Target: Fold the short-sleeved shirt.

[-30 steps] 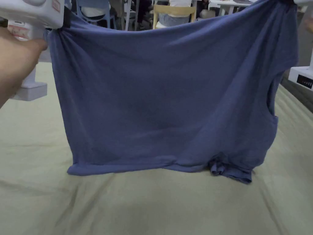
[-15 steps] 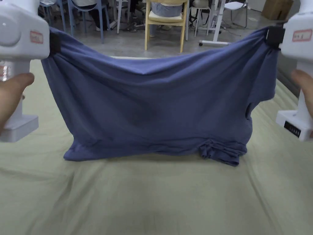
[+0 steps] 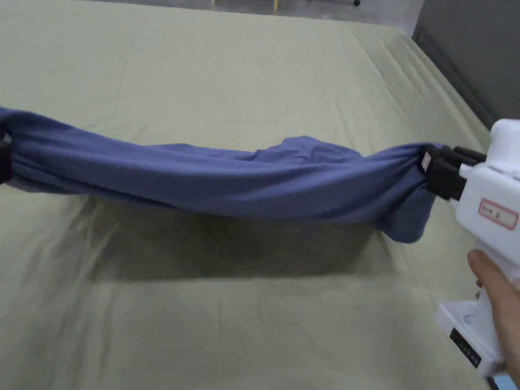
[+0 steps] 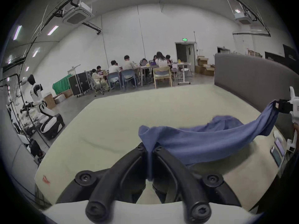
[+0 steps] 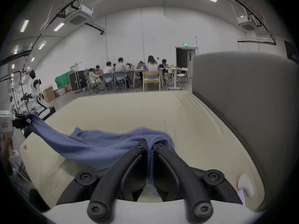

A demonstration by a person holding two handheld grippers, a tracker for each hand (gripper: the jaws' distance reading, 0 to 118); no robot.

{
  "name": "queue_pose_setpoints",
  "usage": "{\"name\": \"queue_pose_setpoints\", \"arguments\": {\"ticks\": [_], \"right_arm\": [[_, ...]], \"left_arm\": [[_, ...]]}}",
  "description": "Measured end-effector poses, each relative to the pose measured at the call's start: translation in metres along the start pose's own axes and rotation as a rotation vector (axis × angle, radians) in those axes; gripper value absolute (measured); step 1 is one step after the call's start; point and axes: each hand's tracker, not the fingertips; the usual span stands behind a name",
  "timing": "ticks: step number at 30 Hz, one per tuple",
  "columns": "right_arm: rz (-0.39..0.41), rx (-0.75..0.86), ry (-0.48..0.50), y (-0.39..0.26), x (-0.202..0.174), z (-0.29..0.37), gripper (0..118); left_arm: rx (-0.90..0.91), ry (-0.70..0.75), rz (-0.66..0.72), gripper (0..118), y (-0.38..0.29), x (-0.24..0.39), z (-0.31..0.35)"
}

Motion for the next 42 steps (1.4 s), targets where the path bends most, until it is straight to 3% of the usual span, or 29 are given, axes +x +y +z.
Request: {"name": "queue_pose_setpoints", "arguments": {"ticks": [3, 7, 12, 14, 20, 23, 24, 25, 26, 27, 31, 32, 33, 34, 35, 36, 38, 41, 42], "right_arm": [[0.0, -0.059, -0.014, -0.049, 0.003, 0.028, 7], [0.062, -0.137, -0.035, -0.095, 0.002, 0.067, 7], [0.033, -0.178, -0.023, -0.118, 0.007, 0.106, 7], [0.02, -0.244, -0.01, -0.127, 0.009, 0.11, 7], [0.087, -0.397, -0.001, -0.151, 0.003, 0.097, 7], [0.038, -0.438, 0.039, -0.143, 0.006, 0.088, 8], [0.017, -0.457, 0.042, -0.139, 0.007, 0.086, 17], [-0.009, -0.489, 0.065, -0.135, 0.009, 0.083, 59], [-0.026, -0.537, 0.082, -0.131, 0.008, 0.083, 96], [-0.03, -0.553, 0.089, -0.128, 0.006, 0.087, 114], [-0.058, -0.593, 0.073, -0.121, -0.003, 0.106, 117], [-0.066, -0.608, 0.085, -0.123, -0.005, 0.106, 114], [-0.069, -0.621, 0.092, -0.123, -0.008, 0.107, 100], [-0.067, -0.621, 0.1, -0.125, -0.011, 0.106, 31], [-0.066, -0.629, 0.095, -0.129, -0.019, 0.103, 2], [-0.065, -0.61, 0.049, -0.132, -0.021, 0.104, 2], [-0.015, -0.68, 0.096, -0.137, -0.024, 0.097, 2], [0.0, -0.649, 0.118, -0.133, -0.029, 0.1, 2], [-0.007, -0.651, 0.128, -0.13, -0.029, 0.099, 2]], "left_arm": [[-0.094, -0.027, 0.03, 4, -0.044, 0.006, 0.021], [-0.203, -0.005, 0.022, 4, -0.093, 0.011, 0.041], [-0.325, -0.007, 0.023, 4, -0.129, 0.001, 0.055], [-0.376, 0.001, 0.025, 4, -0.137, 0.001, 0.056], [-0.448, 0.007, 0.011, 4, -0.153, 0.013, 0.046], [-0.487, -0.029, 0.08, 6, -0.151, 0.009, 0.039], [-0.501, -0.041, 0.131, 19, -0.15, 0.006, 0.039], [-0.517, -0.045, 0.169, 54, -0.149, 0.003, 0.04], [-0.531, -0.044, 0.201, 78, -0.148, 0.001, 0.046], [-0.532, -0.044, 0.208, 82, -0.146, 0.0, 0.055], [-0.564, 0.043, 0.156, 82, -0.139, 0.005, 0.092], [-0.574, 0.03, 0.149, 82, -0.143, 0.006, 0.098], [-0.591, 0.001, 0.13, 80, -0.144, 0.006, 0.101], [-0.596, -0.034, 0.104, 49, -0.146, 0.008, 0.102], [-0.582, -0.019, 0.082, 4, -0.147, 0.01, 0.1], [-0.577, 0.028, 0.063, 0, -0.151, 0.013, 0.098], [-0.615, 0.008, 0.031, 0, -0.151, 0.013, 0.092], [-0.589, 0.013, 0.023, 0, -0.148, 0.014, 0.081], [-0.594, 0.003, 0.025, 9, -0.148, 0.013, 0.074]]}}
